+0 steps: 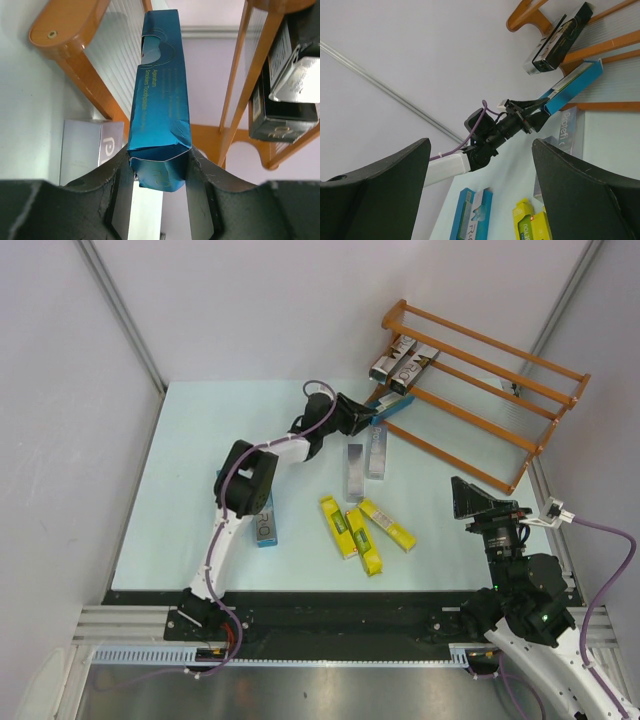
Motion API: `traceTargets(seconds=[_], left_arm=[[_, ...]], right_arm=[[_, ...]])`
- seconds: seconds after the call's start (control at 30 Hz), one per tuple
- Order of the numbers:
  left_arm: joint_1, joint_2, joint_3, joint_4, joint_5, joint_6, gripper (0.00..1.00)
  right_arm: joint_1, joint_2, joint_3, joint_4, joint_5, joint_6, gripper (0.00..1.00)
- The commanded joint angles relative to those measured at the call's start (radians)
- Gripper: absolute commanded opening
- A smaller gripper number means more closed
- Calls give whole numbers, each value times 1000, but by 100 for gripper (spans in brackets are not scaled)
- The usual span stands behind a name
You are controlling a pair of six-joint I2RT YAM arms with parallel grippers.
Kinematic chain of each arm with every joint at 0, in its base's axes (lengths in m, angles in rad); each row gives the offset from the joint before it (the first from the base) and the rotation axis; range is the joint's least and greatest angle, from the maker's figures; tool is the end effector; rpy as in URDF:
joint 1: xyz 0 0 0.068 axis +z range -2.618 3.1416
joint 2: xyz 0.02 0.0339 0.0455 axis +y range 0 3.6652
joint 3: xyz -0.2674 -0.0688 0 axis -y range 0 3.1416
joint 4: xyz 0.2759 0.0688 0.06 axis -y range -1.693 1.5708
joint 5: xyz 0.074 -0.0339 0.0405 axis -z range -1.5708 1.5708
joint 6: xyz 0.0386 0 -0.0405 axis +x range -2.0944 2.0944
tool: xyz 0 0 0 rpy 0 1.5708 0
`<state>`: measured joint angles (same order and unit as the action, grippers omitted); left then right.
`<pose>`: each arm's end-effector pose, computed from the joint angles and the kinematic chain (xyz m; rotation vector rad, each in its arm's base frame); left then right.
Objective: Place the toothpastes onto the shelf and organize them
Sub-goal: Place the toothpaste on the shelf.
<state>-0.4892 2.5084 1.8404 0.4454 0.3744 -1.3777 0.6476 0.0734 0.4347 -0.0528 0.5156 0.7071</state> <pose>0.5199 -0.2928 0.1237 -0.6133 2.0251 -1.5791 0.0854 0.0407 0.3194 0.4956 1.2555 0.8279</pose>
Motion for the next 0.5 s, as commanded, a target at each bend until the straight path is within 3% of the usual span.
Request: traceTargets(seconds=[0.0, 0.17, 0.47], left_arm=[[-25, 3, 85, 41, -98, -58, 35], [-38, 62, 212, 1, -138, -75, 36], [-64, 82, 227, -59, -259, -77, 43]], right_arm=[[-3, -12, 35, -1, 23, -1, 88], [-3, -11, 35, -15, 23, -3, 89], [-5, -9, 36, -21, 27, -8, 89]])
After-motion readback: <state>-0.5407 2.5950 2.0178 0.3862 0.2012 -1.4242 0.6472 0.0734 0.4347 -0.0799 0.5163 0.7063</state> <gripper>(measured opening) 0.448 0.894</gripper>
